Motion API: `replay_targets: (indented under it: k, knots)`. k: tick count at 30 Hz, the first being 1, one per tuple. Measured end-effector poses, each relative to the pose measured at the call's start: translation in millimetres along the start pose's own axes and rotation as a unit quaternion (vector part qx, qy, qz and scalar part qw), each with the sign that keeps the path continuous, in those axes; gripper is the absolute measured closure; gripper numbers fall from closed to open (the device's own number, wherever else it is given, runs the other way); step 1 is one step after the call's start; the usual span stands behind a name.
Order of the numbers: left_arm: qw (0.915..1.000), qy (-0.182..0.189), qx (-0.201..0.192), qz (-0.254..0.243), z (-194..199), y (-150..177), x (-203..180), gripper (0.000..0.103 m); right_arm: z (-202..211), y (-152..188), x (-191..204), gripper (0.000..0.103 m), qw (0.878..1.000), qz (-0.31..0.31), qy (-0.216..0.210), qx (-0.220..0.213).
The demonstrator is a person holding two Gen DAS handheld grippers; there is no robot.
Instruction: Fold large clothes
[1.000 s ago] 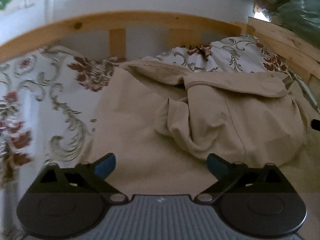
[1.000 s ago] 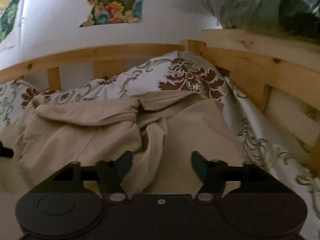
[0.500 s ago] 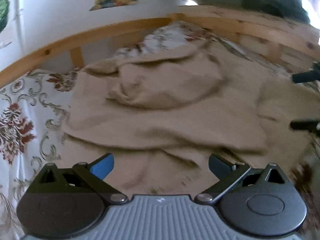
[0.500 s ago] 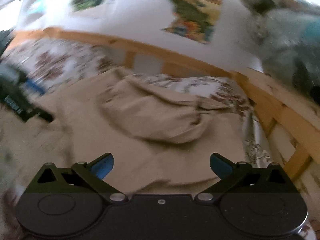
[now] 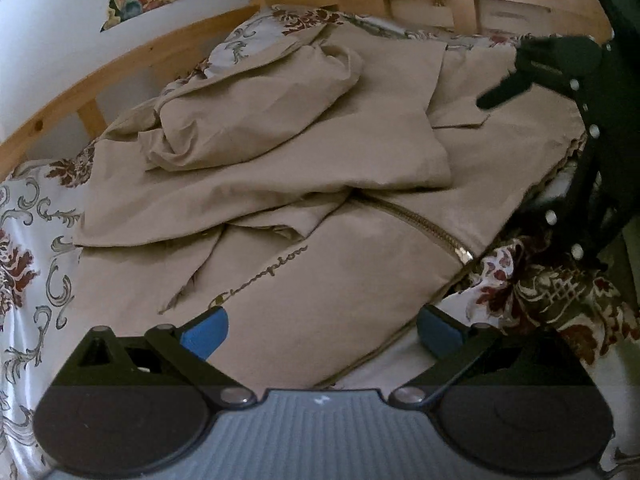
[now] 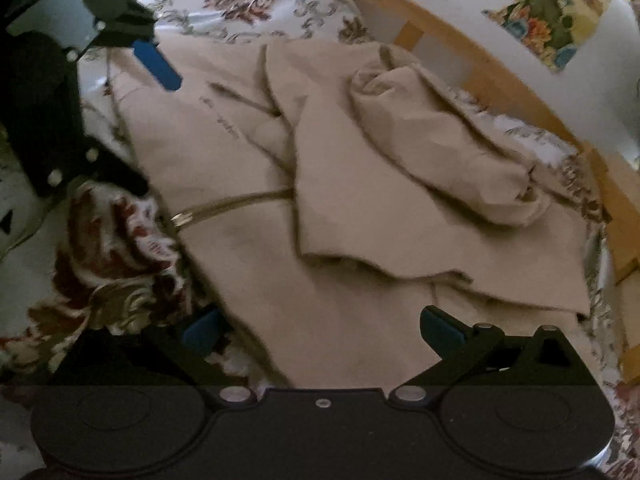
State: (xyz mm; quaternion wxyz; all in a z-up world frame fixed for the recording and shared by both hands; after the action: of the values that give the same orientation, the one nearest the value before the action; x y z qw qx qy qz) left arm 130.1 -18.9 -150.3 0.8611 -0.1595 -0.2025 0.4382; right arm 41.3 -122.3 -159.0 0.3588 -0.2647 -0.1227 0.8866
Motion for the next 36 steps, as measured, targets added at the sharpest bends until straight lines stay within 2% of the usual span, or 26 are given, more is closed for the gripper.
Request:
replay_targets:
  k: [4,7,9,10,12,17,20,22,24,25,27,29,30,32,34,36]
  knots:
    - [0.9999,-0.002,-0.005,-0.014,2.0,0.4,-1.9,0.001,4.3,-5.2,-11.0,0.002,0.999,-0.02,0.024,-0.026]
    - [0.9996,-0.009,-0.009,-0.024,3.1,1.1,-4.2,0.001,13.1,-7.3,-23.6,0.003,0.997,-0.054,0.025,-0.054]
    - [0.9985,-0.038,-0.011,-0.037,2.4,1.0,-5.8,0.001,21.5,-8.4,-35.2,0.003,0.993,-0.091,0.02,-0.077]
    - [0.9964,-0.071,-0.008,-0.046,0.4,0.5,-5.2,0.004,23.9,-8.9,-40.0,0.003,0.991,-0.106,0.017,-0.085]
    - [0.9931,-0.105,-0.003,-0.053,-1.6,-0.8,-0.4,0.013,25.6,-8.9,-47.0,0.003,0.987,-0.128,0.014,-0.091]
    - [0.9917,-0.126,0.02,0.01,-0.5,3.0,34.5,0.036,25.0,-9.7,-47.6,0.004,0.988,-0.117,0.03,-0.093]
    - [0.9889,-0.143,0.032,0.026,3.5,15.0,55.3,0.038,25.7,-9.6,-47.9,0.004,0.988,-0.111,0.041,-0.096]
    - [0.9837,-0.173,0.036,0.032,6.8,22.2,70.7,0.038,27.0,-8.7,-48.6,0.005,0.988,-0.11,0.052,-0.096]
    - [0.978,-0.195,0.044,0.059,11.7,27.4,89.7,0.039,28.0,-6.8,-46.2,0.007,0.989,-0.098,0.065,-0.091]
    - [0.9766,-0.193,0.045,0.083,14.2,29.5,99.3,0.039,27.9,-5.7,-43.9,0.007,0.99,-0.086,0.075,-0.087]
    - [0.9764,-0.177,0.043,0.117,17.0,31.5,113.0,0.046,24.3,-4.5,-37.7,0.007,0.993,-0.055,0.082,-0.071]
    - [0.9762,-0.172,0.044,0.125,16.8,30.9,119.7,0.061,14.1,0.6,-30.5,0.008,0.996,-0.023,0.081,-0.033]
    - [0.9769,-0.167,0.04,0.128,17.4,30.1,120.9,0.064,7.8,4.9,-27.8,0.011,0.997,-0.005,0.082,-0.009]
    - [0.9794,-0.151,0.029,0.13,18.3,27.5,119.0,0.084,0.9,14.0,-27.5,0.013,0.995,0.017,0.097,0.024]
    - [0.9806,-0.146,0.015,0.13,20.3,25.2,114.5,0.094,1.8,20.7,-36.8,0.013,0.992,0.012,0.119,0.044]
    - [0.9799,-0.147,-0.004,0.135,24.2,23.8,110.7,0.096,6.7,26.3,-52.0,0.016,0.986,-0.005,0.156,0.063]
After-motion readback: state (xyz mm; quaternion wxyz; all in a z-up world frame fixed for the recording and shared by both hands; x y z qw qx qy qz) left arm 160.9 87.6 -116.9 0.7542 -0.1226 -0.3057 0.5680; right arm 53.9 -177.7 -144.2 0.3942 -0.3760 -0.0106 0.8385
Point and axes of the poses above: each gripper's, at about its wrist camera, not at the fingertips, and z roughly against the way its jaws point, x to its left, y to its underside, the point moved 6 cm from there along -z, roughly the way its jaws point, and after that the axes turned 14 degrees about x, right-handed, at the moved point
